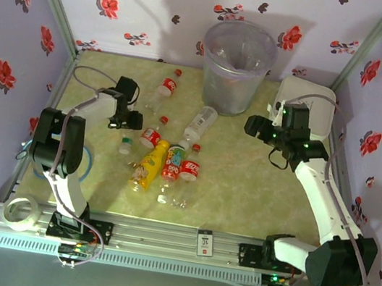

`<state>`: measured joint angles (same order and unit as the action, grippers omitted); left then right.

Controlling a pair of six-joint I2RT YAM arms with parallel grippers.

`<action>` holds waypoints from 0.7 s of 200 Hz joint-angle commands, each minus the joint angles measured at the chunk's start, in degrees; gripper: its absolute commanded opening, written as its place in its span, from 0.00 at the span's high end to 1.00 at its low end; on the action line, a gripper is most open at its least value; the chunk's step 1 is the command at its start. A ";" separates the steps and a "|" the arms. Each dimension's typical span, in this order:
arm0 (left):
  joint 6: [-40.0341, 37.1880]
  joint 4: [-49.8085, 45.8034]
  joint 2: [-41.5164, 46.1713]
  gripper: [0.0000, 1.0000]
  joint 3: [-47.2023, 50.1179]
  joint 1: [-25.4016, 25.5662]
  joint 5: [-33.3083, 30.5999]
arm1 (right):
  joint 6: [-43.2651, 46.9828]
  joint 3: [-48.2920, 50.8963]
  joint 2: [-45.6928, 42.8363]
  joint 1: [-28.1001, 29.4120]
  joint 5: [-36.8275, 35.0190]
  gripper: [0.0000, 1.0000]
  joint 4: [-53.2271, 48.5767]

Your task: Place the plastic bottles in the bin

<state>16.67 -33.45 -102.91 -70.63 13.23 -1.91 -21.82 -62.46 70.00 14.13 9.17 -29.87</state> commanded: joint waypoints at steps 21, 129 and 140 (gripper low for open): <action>1.51 -2.71 5.27 0.42 -4.09 -0.18 -0.98 | -1.77 -0.93 3.28 5.85 5.75 0.15 4.61; 33.15 19.45 23.46 0.47 4.25 2.00 21.75 | -13.46 -4.49 22.60 25.55 14.83 0.18 39.41; 35.81 22.00 24.28 0.48 5.59 2.67 22.20 | -13.89 -5.56 24.42 26.32 15.15 0.18 41.28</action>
<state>40.73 -21.26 -80.09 -68.55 14.63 14.81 -32.64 -64.18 91.64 39.00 22.48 0.89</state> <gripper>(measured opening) 0.549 0.816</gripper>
